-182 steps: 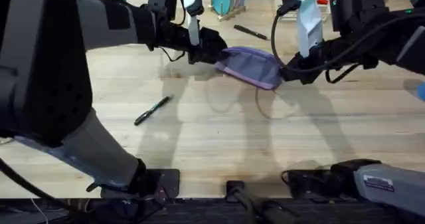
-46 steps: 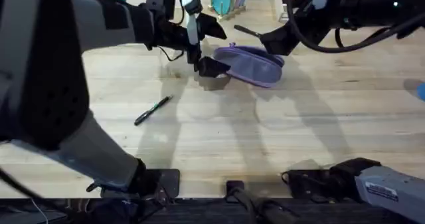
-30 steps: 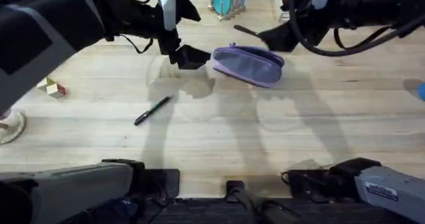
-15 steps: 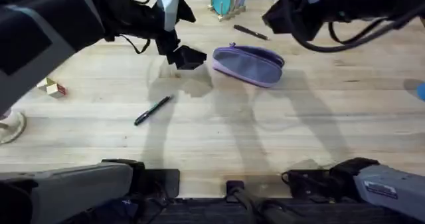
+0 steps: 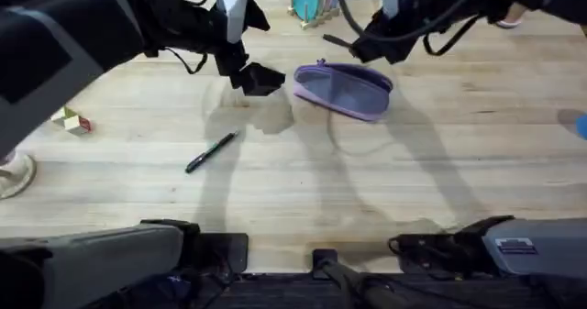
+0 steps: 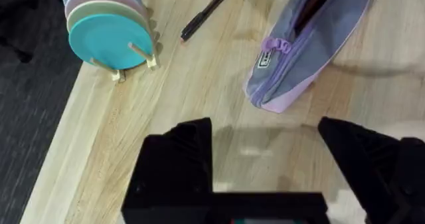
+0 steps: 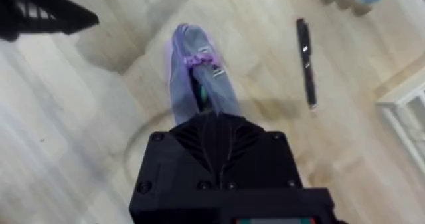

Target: Unzip the bag, pick up the pens from the table one at a time and place them inside, then zip the bag closed.

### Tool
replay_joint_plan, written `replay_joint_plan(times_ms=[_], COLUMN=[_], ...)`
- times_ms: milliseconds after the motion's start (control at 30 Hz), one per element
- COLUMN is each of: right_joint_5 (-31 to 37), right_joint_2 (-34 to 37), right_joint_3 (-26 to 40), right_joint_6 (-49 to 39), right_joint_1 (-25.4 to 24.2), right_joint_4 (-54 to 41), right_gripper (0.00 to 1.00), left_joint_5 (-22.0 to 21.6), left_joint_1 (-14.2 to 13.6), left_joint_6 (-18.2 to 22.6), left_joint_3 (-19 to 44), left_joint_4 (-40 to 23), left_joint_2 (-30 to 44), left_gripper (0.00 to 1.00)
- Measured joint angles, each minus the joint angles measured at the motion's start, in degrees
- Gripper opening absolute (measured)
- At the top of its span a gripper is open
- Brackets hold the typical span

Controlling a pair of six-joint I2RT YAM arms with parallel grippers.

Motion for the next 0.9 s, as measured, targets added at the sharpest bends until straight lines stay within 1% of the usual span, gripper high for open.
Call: replay_joint_plan(times_ms=[200,467,833,867,900], right_joint_5=[0.4,0.4,0.74,0.82,0.82], right_joint_2=[1.75,3.23,10.67,12.56,13.03], right_joint_3=[0.0,0.02,0.11,0.2,0.22], right_joint_6=[0.0,0.0,-1.25,-1.61,-1.65], right_joint_1=[0.48,0.52,0.5,0.51,0.5], right_joint_4=[-3.82,-4.67,-3.48,-2.95,-2.76], right_gripper=[0.028,0.028,0.03,0.03,0.03], left_joint_5=[0.0,-0.02,-0.01,0.0,-0.02], left_joint_1=[0.0,0.0,0.0,0.0,0.0], left_joint_6=[0.0,0.0,0.0,0.0,0.0], left_joint_3=[0.0,0.0,0.0,0.0,0.0], left_joint_4=[0.01,0.01,-0.01,-0.01,-0.01], left_joint_2=[0.0,0.0,0.0,0.0,0.0], left_gripper=[0.993,0.993,0.994,0.994,0.993])
